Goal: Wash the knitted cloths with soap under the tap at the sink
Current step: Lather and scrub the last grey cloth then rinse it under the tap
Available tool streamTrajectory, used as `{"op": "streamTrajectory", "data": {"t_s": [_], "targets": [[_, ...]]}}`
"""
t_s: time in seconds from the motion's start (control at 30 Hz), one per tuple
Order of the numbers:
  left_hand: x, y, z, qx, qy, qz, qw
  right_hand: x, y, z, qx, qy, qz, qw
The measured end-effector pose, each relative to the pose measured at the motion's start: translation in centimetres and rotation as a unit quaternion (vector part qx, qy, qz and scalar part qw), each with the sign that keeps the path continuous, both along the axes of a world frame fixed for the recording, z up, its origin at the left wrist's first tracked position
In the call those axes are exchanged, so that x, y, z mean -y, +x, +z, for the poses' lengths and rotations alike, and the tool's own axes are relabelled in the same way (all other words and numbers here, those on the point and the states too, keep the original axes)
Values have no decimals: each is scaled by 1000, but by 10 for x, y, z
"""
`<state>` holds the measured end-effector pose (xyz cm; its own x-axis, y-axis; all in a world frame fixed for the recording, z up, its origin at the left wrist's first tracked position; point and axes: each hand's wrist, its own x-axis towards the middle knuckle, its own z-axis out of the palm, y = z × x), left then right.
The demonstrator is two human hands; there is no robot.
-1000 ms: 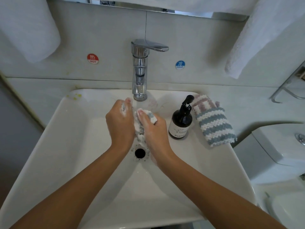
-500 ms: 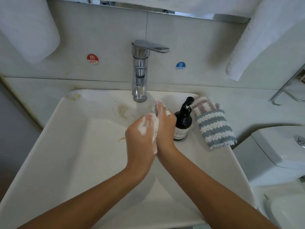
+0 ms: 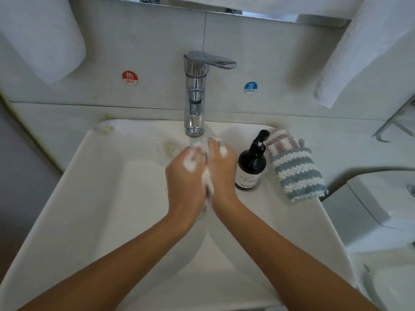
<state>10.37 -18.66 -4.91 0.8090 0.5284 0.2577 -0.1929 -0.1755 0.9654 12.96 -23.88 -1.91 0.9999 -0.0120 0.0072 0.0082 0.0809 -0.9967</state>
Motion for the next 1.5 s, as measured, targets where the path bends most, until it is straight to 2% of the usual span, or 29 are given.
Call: {"op": "streamTrajectory", "data": {"t_s": [0.1, 0.23, 0.33, 0.4, 0.5, 0.6, 0.67, 0.77, 0.9, 1.0, 1.27, 1.37, 1.5], "targets": [[11, -7, 3, 15, 29, -33, 999, 4, 8, -7, -22, -1, 2, 1000], [-4, 12, 5, 24, -7, 31, 999, -8, -3, -14, -45, 0, 20, 999], [-16, 19, 0, 1, -40, 42, 998, -4, -10, -10, -5, -29, 90, 995], [-10, 9, 0, 7, -15, 25, 1000, -1, -6, -4, 15, -23, 59, 998], [8, -5, 2, 32, 11, -8, 999, 4, 8, -4, -11, -26, 11, 1000], [2, 7, -2, 10, 22, 5, 1000, 2, 6, -13, -31, -56, 31, 997], [-12, 21, -5, -20, -4, 32, 999, 0, 0, -15, -45, -53, 58, 996], [-22, 27, -7, -41, -29, 51, 997, -6, -5, -15, -15, -48, 62, 997], [-1, 1, -3, -16, 24, -4, 1000, -4, 12, -15, -18, -12, -24, 999], [5, -3, -2, 8, 47, -29, 998, 2, 18, -19, -19, -19, -22, 999], [-10, 9, 13, 42, 46, 37, 997, 1, 14, -20, -18, -66, -6, 998], [-20, 9, 12, 23, 82, 20, 996, 1, 17, -19, -36, -73, 2, 997], [-25, 10, 2, -36, 138, -16, 990, 10, 18, -16, -12, -70, -7, 997]]}}
